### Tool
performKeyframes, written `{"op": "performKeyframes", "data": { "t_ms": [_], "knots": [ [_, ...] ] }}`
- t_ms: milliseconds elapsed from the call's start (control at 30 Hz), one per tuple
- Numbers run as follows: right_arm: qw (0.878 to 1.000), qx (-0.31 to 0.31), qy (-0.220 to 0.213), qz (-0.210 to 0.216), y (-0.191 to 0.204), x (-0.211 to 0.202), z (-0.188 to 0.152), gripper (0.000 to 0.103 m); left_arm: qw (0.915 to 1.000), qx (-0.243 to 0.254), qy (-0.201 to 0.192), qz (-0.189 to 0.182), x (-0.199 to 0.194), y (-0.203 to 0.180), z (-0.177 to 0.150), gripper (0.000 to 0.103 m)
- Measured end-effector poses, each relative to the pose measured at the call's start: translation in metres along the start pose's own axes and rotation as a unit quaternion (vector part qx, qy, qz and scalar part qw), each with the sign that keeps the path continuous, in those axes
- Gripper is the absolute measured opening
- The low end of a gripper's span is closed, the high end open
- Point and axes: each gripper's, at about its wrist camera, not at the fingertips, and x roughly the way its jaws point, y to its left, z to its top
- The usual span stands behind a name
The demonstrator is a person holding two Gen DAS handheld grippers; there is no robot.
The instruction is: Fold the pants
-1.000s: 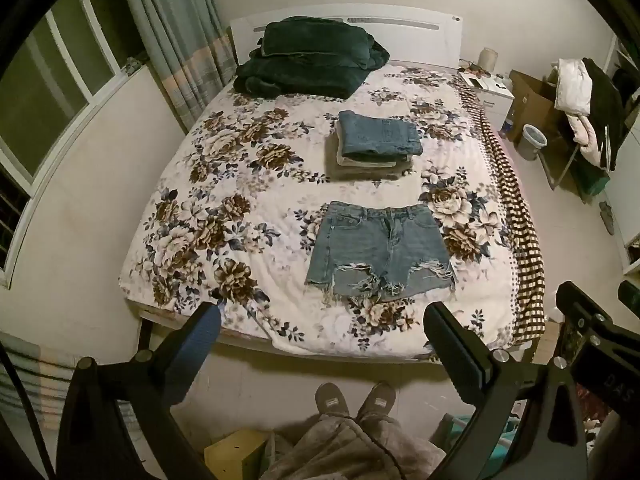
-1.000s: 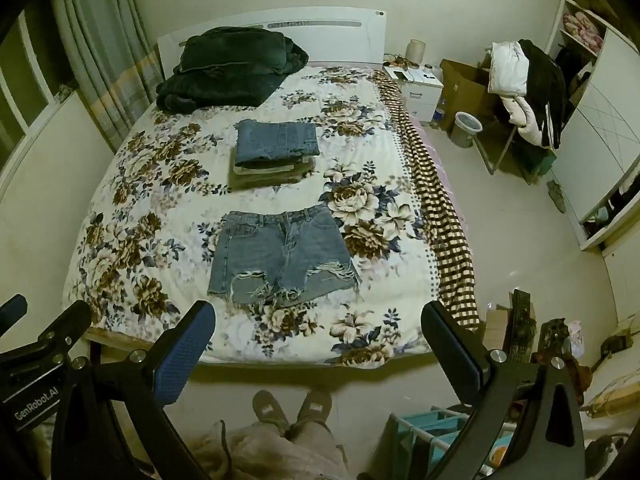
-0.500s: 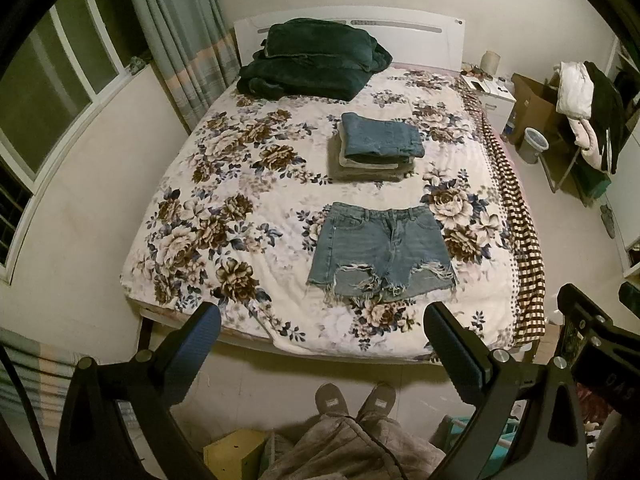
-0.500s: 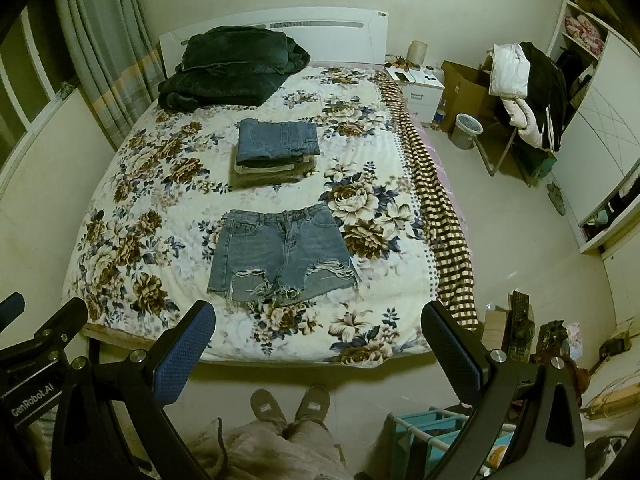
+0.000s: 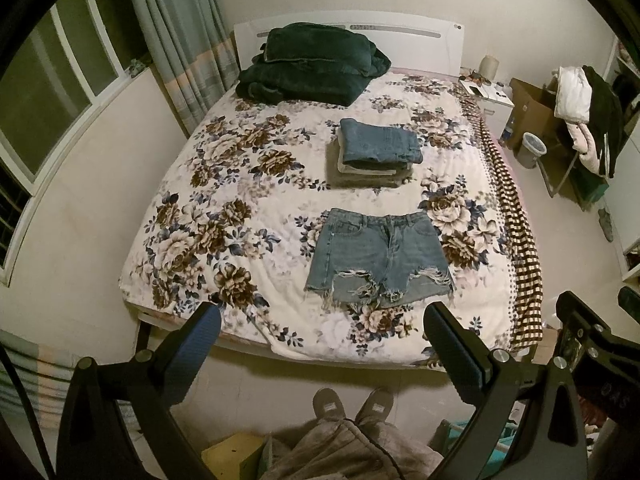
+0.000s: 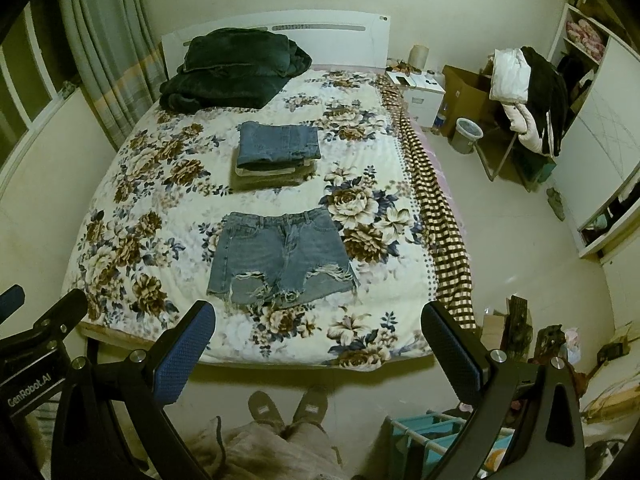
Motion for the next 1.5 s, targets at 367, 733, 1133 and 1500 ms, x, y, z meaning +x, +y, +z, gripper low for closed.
{"op": "performKeyframes", "data": {
  "t_ms": [367, 733, 1133, 1500],
  "knots": [
    [1.0, -0.001, -0.001, -0.001, 0.001, 0.0, 0.001, 0.103, 1.0, -0.001, -0.001, -0.001, 0.001, -0.003, 0.005, 0.103],
    [1.0, -0.001, -0.001, -0.001, 0.002, 0.002, 0.003, 0.103, 1.0, -0.002, -0.003, -0.001, -0.002, -0.003, 0.02, 0.103],
    [1.0, 0.0, -0.001, 0.0, 0.002, 0.001, 0.005, 0.103, 1.0, -0.001, -0.004, -0.002, -0.002, -0.001, 0.016, 0.103],
    [1.0, -0.001, 0.009, 0.001, 0.021, 0.011, 0.005, 0.103, 1.0, -0.004, 0.0, -0.003, -0.001, 0.012, 0.035, 0.103]
  ]
}}
